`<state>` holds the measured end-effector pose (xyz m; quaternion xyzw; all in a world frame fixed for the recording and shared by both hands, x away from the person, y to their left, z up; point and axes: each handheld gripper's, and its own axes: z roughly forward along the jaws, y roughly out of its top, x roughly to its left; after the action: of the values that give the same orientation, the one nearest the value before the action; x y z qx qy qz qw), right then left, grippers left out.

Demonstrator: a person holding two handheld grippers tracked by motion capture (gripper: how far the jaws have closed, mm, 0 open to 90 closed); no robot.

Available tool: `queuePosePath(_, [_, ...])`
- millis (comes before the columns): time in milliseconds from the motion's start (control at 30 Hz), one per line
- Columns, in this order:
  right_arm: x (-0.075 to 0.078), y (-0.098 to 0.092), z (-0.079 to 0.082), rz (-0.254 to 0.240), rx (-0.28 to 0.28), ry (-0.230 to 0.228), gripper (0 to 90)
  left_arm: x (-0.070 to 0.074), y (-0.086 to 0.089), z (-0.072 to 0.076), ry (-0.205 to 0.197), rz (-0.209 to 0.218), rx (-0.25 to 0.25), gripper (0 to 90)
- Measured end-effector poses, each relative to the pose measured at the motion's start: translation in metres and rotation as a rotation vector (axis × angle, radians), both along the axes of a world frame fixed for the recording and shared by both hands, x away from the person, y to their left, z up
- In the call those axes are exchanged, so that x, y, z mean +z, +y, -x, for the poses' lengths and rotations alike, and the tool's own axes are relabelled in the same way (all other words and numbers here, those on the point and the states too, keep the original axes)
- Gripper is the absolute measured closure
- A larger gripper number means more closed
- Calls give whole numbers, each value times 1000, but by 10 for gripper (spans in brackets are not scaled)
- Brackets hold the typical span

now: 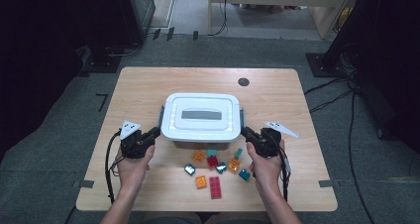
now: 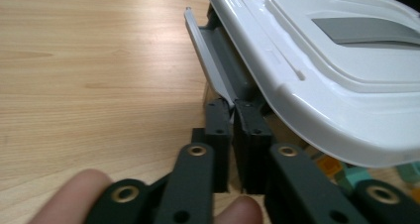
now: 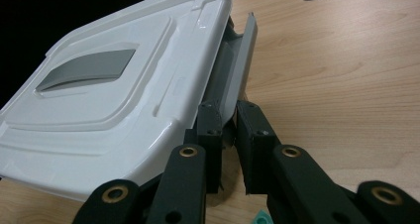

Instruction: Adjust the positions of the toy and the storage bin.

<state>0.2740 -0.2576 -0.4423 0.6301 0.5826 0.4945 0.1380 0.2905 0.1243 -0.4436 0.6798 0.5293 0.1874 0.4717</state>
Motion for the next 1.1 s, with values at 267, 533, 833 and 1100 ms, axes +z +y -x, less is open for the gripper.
queuePosePath(267, [3,-13,4,18,37,-30,423,-7,13,7,25,25,43,346])
queuePosePath(533, [9,-23,24,119,89,-72,141,-17,24,24,33,-24,38,112])
queuePosePath(833, [-13,-23,41,217,134,-43,136,-48,36,41,88,-110,41,98])
queuePosePath(1100, [-35,-30,49,319,163,-9,150,-66,51,49,122,-195,65,101])
